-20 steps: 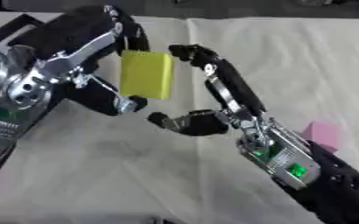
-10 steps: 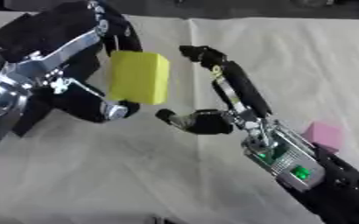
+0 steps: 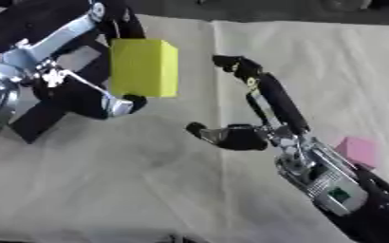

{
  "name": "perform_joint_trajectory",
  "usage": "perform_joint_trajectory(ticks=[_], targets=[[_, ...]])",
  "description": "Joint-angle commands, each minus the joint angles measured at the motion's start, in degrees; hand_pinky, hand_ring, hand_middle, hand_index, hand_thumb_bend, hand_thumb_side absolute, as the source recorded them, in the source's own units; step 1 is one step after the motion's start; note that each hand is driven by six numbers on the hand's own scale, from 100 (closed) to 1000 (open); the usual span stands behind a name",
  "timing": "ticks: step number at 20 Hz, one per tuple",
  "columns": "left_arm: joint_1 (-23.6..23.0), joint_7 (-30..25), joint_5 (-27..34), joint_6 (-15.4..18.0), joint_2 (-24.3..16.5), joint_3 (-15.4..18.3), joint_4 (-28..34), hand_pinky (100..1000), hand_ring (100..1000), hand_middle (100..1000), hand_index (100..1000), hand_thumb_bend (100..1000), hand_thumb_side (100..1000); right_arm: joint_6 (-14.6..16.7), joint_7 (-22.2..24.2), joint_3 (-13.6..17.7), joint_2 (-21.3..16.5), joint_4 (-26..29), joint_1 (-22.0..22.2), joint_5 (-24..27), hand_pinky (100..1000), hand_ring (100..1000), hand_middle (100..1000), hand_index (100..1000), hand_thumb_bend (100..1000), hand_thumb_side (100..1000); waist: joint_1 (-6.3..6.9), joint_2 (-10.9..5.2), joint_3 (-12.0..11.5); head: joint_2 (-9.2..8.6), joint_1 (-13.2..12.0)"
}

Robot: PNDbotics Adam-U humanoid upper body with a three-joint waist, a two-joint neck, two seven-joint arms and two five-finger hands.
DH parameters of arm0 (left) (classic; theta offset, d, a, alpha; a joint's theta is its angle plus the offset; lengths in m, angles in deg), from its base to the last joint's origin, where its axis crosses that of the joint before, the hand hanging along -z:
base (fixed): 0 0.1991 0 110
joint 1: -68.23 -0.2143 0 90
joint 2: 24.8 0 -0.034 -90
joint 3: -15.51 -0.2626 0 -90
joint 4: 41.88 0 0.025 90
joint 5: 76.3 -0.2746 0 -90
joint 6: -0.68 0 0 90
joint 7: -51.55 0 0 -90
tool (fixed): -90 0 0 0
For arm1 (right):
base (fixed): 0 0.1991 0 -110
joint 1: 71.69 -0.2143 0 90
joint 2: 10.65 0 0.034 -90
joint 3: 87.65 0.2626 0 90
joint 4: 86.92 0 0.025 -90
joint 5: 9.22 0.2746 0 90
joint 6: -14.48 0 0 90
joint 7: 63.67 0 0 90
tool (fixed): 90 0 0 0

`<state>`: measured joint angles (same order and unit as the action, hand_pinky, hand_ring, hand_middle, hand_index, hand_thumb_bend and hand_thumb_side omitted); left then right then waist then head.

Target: Pick up the objects with one hand, pass them to the other hand, and then place them into the box on the other side of the table.

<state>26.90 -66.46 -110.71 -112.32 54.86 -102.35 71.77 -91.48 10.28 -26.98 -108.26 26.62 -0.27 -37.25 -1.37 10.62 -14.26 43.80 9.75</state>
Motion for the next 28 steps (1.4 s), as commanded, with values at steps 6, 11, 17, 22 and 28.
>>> perform_joint_trajectory(ticks=[6, 11, 17, 22, 28], targets=[[-0.4, 1.3, 0.5, -2.1, -4.8, 3.1, 0.9, 734, 565, 514, 381, 339, 100, 0.8, 0.1, 0.4, -1.1, 1.0, 0.3, -0.5, 828, 830, 798, 888, 654, 264, -0.06, -1.24, 0.4, 0.31, -1.1], [-1.9, 2.2, 2.7, -4.9, -8.0, 5.6, -0.5, 748, 564, 521, 376, 343, 100, 1.3, -0.2, 0.1, -1.0, 1.0, 0.8, -0.4, 829, 828, 796, 885, 656, 254, -0.64, -0.94, 1.2, 0.31, -1.7], [-2.9, 4.6, 7.1, -7.0, -11.5, 8.2, -3.0, 764, 558, 525, 368, 348, 100, 2.8, -0.5, 0.0, -1.1, 1.0, 1.3, -1.3, 826, 818, 784, 868, 662, 232, -1.45, -0.45, 2.4, 0.31, -3.1], [-3.6, 7.1, 11.0, -7.7, -14.1, 9.5, -5.4, 765, 559, 529, 363, 349, 100, 4.3, -2.0, 0.6, -1.2, 1.0, 1.8, -1.3, 818, 810, 777, 862, 669, 205, -1.89, -0.08, 3.5, 0.31, -4.9], [-4.9, 10.0, 12.5, -7.4, -15.7, 10.6, -8.6, 770, 557, 530, 357, 351, 100, 5.3, -6.9, 4.1, -0.9, 1.0, 1.9, 0.7, 815, 808, 776, 841, 661, 179, -2.38, 0.54, 4.7, 0.31, -7.7]])
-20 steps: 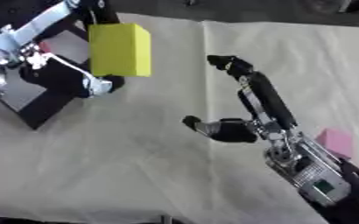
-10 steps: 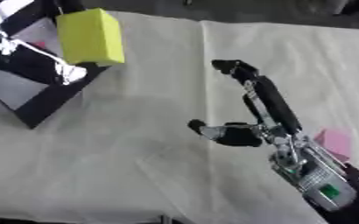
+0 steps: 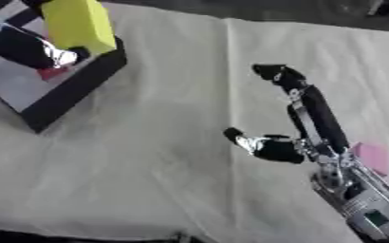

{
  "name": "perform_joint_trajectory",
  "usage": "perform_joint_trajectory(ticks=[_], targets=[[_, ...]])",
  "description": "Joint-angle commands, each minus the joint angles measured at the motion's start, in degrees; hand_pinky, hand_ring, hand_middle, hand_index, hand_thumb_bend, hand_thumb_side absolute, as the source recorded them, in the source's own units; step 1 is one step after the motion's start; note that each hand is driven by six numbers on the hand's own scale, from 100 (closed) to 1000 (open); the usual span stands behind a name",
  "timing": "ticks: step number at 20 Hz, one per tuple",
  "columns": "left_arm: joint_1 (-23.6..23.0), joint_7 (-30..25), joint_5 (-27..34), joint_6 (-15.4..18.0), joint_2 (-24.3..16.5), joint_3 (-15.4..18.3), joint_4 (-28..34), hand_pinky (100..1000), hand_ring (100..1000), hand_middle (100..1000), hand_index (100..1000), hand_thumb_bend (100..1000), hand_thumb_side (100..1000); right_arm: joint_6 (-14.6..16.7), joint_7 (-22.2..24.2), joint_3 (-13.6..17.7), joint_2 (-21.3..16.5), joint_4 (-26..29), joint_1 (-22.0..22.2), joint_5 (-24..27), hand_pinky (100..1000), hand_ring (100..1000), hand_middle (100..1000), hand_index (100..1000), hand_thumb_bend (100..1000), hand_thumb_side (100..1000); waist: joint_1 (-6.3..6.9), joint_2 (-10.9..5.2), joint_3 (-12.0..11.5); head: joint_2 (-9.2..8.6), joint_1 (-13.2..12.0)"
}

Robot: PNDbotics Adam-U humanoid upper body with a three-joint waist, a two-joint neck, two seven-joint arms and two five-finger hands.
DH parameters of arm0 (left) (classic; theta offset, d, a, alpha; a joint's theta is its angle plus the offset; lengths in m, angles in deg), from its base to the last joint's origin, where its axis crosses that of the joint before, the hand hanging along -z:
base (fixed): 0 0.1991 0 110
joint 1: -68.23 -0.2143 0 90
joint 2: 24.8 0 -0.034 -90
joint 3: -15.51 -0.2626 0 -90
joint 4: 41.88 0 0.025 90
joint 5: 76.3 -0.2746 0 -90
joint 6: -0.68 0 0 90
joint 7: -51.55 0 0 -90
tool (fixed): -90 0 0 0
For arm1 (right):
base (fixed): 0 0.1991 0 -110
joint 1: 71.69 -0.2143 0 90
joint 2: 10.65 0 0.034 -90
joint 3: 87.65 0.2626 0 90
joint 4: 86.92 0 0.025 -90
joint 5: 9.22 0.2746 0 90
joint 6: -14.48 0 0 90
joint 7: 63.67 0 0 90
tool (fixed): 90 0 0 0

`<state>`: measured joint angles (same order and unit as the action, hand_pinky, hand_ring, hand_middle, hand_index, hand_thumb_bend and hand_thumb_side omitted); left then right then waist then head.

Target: Pick up the objects with one hand, pass them to the other hand, and then place them into the box on the other side of the table.

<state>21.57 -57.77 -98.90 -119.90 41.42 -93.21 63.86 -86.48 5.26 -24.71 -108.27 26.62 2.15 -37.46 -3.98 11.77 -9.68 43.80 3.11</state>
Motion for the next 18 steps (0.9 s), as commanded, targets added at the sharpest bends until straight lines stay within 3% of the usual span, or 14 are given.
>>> perform_joint_trajectory(ticks=[1, 12, 18], targets=[[0.3, 1.9, 0.8, 0.3, -2.5, 1.7, -1.2, 769, 557, 530, 357, 351, 100, 0.3, -2.7, 2.5, -1.0, 1.0, -0.6, 1.4, 816, 808, 776, 817, 662, 177, 0.17, -0.48, 0.2, 0.31, -1.5], [-1.1, 7.6, 2.0, 0.5, -4.4, 5.0, -8.6, 773, 554, 530, 353, 354, 100, 1.3, -7.5, 6.7, -1.5, 1.0, -1.1, 4.0, 812, 801, 768, 816, 664, 175, -0.47, 0.36, 1.4, 0.21, -3.4], [-1.8, 10.2, 0.0, 1.5, -5.1, 5.9, -12.5, 768, 556, 529, 357, 355, 100, 2.1, -10.1, 9.1, -2.2, 1.0, -1.8, 6.1, 811, 801, 768, 816, 664, 179, -0.88, 1.14, 2.1, -1.58, -3.3]])
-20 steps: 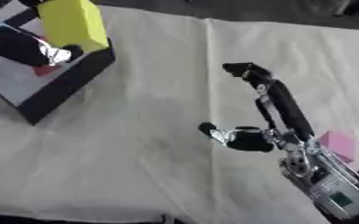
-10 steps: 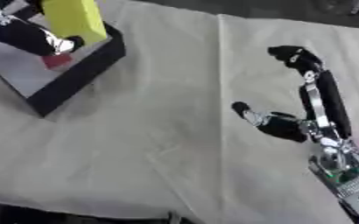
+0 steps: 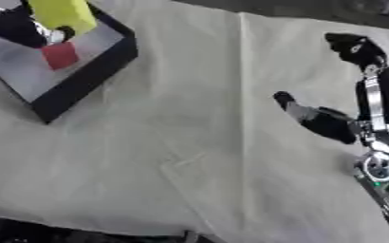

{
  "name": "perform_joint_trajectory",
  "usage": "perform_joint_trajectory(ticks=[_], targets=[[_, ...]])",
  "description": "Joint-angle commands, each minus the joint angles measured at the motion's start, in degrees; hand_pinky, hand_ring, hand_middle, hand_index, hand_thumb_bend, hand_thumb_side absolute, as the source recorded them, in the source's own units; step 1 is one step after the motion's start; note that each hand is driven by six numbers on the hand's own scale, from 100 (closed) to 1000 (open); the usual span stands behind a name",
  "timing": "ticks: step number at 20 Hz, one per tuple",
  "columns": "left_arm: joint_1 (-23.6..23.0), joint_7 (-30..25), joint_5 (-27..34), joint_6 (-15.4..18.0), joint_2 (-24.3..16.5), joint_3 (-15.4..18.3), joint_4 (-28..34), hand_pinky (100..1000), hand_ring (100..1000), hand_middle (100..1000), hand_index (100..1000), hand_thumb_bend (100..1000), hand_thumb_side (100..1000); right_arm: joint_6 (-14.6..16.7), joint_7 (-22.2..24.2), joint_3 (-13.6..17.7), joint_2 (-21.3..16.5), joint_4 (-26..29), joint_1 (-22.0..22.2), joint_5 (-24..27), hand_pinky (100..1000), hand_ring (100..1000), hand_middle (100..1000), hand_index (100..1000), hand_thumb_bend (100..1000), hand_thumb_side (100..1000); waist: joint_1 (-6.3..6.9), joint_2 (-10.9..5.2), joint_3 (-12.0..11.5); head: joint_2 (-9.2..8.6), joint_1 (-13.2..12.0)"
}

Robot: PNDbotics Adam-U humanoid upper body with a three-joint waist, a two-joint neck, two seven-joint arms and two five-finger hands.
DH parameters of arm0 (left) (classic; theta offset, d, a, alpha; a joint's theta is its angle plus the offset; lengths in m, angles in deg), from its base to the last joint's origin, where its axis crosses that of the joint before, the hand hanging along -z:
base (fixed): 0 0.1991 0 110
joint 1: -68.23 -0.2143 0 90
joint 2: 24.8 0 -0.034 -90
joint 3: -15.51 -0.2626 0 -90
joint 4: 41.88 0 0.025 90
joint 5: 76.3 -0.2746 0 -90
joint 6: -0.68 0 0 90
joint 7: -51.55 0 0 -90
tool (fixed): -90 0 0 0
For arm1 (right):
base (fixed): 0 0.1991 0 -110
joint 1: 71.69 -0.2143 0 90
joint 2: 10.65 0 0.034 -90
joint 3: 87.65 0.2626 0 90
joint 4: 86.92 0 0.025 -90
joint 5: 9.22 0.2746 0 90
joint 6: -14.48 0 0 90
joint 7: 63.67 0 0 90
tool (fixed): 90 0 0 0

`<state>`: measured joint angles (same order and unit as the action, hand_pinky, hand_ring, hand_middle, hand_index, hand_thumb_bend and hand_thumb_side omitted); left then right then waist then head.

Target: Pick up the objects with one hand, pass them to the other hand, and then place them into the box on the other side of the table.

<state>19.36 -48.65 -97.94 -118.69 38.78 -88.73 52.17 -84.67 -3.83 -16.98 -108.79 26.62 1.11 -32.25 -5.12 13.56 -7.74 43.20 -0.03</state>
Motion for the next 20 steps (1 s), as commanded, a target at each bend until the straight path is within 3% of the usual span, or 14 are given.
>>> perform_joint_trajectory(ticks=[1, 10, 20], targets=[[0.2, 1.3, -1.2, 0.4, -2.6, 1.6, -1.4, 768, 557, 529, 357, 356, 100, 0.4, -1.3, 1.7, -1.8, 1.0, -0.7, 1.1, 811, 800, 768, 816, 664, 180, 0.19, -0.52, 0.3, -1.19, -0.3], [-1.1, 3.6, -2.1, 1.0, -3.6, 3.0, -5.2, 767, 558, 529, 358, 355, 100, 0.7, -3.1, 3.1, -1.8, 1.0, -1.1, 2.0, 809, 800, 767, 808, 667, 184, -0.36, 0.35, 1.1, -3.29, -2.8], [-1.8, 4.9, -3.6, 1.5, -3.7, 3.8, -8.4, 765, 564, 533, 392, 361, 100, 0.8, -4.2, 3.7, -1.5, 1.0, -1.4, 2.2, 809, 799, 767, 807, 668, 189, -0.68, 1.04, 1.5, -4.12, -5.7]])
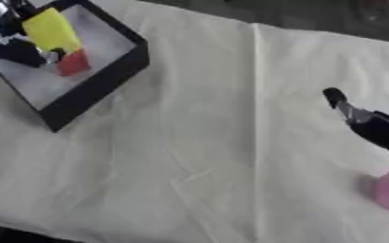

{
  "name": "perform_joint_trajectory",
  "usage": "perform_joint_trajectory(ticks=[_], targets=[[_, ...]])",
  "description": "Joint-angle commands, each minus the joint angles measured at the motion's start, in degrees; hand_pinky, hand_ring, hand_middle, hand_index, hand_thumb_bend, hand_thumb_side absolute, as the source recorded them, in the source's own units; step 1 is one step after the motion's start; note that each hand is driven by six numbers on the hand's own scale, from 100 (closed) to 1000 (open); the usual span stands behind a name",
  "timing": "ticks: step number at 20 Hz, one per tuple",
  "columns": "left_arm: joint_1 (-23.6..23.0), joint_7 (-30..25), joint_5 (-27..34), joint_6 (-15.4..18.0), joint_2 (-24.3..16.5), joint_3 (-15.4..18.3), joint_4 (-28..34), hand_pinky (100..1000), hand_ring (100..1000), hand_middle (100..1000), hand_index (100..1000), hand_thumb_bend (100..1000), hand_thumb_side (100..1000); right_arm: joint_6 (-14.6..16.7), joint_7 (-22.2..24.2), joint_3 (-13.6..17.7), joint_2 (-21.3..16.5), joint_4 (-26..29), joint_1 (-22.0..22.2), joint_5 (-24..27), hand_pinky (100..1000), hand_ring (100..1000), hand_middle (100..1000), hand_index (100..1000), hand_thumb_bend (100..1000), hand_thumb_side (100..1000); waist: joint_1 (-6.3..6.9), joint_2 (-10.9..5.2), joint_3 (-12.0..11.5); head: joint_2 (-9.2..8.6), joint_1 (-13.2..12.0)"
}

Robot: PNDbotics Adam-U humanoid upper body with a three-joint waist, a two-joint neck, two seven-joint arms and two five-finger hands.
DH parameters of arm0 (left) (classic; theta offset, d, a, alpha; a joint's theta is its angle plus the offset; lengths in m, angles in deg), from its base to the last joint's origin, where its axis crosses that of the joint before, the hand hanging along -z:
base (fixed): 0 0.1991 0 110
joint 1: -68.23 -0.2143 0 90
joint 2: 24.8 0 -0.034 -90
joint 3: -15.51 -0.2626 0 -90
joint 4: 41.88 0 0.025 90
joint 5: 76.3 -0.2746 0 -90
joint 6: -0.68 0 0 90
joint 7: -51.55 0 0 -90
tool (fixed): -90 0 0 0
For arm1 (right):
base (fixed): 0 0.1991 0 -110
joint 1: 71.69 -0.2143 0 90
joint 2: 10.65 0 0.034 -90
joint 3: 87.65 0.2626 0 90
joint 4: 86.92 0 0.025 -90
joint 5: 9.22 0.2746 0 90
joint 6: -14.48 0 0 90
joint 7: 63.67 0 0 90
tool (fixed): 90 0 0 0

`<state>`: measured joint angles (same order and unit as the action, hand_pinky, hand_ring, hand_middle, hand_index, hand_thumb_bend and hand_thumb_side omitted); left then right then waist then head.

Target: Pick up the objects with one hand, pass them to the other hand, and then place them into the box on the other side of the table.

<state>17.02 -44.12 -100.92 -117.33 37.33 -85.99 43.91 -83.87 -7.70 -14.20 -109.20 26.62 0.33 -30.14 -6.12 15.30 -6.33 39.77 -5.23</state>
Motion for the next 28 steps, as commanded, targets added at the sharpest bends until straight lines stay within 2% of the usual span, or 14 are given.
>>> perform_joint_trajectory(ticks=[1, 2, 3, 4, 8, 11, 16, 18, 24, 28], targets=[[0.5, 0.4, -0.8, 0.2, -2.3, 1.1, -0.4, 768, 567, 539, 424, 405, 100, 0.0, -0.5, 0.9, -1.1, 1.0, -0.6, 0.1, 809, 799, 767, 807, 667, 189, 0.32, -0.65, 0.1, -0.66, -0.5], [0.4, 0.4, -0.9, 0.1, -2.2, 1.2, -0.7, 776, 577, 555, 465, 499, 100, -0.1, -0.5, 0.9, -1.1, 1.0, -0.6, 0.1, 809, 799, 767, 807, 668, 189, 0.32, -0.61, 0.2, -0.54, -0.5], [0.3, 0.4, -1.0, 0.0, -2.2, 1.2, -1.0, 797, 607, 588, 549, 622, 100, -0.1, -0.6, 0.9, -1.0, 1.0, -0.6, 0.1, 809, 799, 767, 807, 668, 189, 0.32, -0.59, 0.2, -0.36, -0.4], [0.2, 0.3, -1.4, 0.0, -2.2, 1.2, -1.2, 808, 624, 605, 587, 671, 100, -0.1, -0.6, 0.9, -1.0, 1.0, -0.6, 0.1, 809, 799, 767, 807, 668, 189, 0.34, -0.58, 0.3, -0.05, -0.3], [-0.1, -0.6, -3.2, -0.3, -2.3, 1.4, -1.7, 856, 695, 671, 666, 817, 101, -0.1, -0.8, 1.0, -1.1, 1.0, -0.7, 0.2, 809, 799, 767, 807, 668, 191, 0.45, -0.59, 0.4, 0.94, 0.4], [-0.2, -1.3, -4.6, -1.1, -2.4, 1.6, -2.1, 890, 736, 712, 699, 887, 126, 0.0, -0.9, 1.0, -1.1, 1.0, -0.6, 0.2, 809, 799, 767, 807, 668, 192, 0.52, -0.65, 0.5, 1.19, 0.4], [-0.2, -2.2, -7.4, -2.6, -2.5, 1.9, -2.6, 925, 770, 750, 744, 943, 247, 0.0, -1.0, 1.1, -1.1, 1.0, -0.6, 0.3, 809, 799, 767, 807, 669, 193, 0.50, -0.76, 0.4, 1.27, 0.3], [-0.2, -2.0, -8.1, -2.8, -2.5, 2.0, -2.4, 927, 771, 752, 747, 952, 265, 0.0, -1.1, 1.2, -1.2, 1.0, -0.6, 0.4, 809, 799, 767, 807, 669, 193, 0.48, -0.81, 0.3, 1.29, 0.2], [-0.3, -0.4, -6.6, -2.5, -2.5, 2.6, -0.5, 924, 755, 746, 735, 917, 216, 0.2, -1.4, 1.6, -1.5, 1.0, -0.6, 0.6, 809, 798, 767, 806, 673, 195, 0.60, -1.13, 0.2, 1.65, 0.4], [-0.9, 2.1, -3.0, -2.7, -3.2, 3.4, 4.3, 928, 747, 746, 730, 914, 213, 0.5, -1.9, 2.1, -2.2, 1.0, -0.4, 0.7, 809, 799, 767, 806, 677, 194, 0.81, -1.39, 0.2, 1.91, 1.0]])
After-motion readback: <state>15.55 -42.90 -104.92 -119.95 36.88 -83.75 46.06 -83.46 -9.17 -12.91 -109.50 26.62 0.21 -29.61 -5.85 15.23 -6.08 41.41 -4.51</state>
